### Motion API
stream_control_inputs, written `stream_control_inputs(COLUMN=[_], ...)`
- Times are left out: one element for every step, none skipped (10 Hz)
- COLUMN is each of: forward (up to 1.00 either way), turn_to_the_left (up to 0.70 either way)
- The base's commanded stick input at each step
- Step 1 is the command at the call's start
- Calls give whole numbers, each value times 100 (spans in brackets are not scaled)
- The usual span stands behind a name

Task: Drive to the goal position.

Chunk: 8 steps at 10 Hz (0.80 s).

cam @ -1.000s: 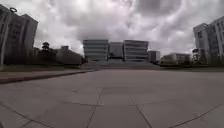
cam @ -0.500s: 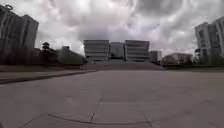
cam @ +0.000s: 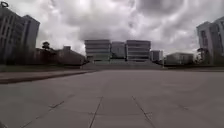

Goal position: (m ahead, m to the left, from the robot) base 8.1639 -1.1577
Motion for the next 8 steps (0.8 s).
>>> stream_control_inputs(forward=[100,100,100,100,100,100,100,100], turn_to_the_left=[0,0,0,0,0,0,0,0])
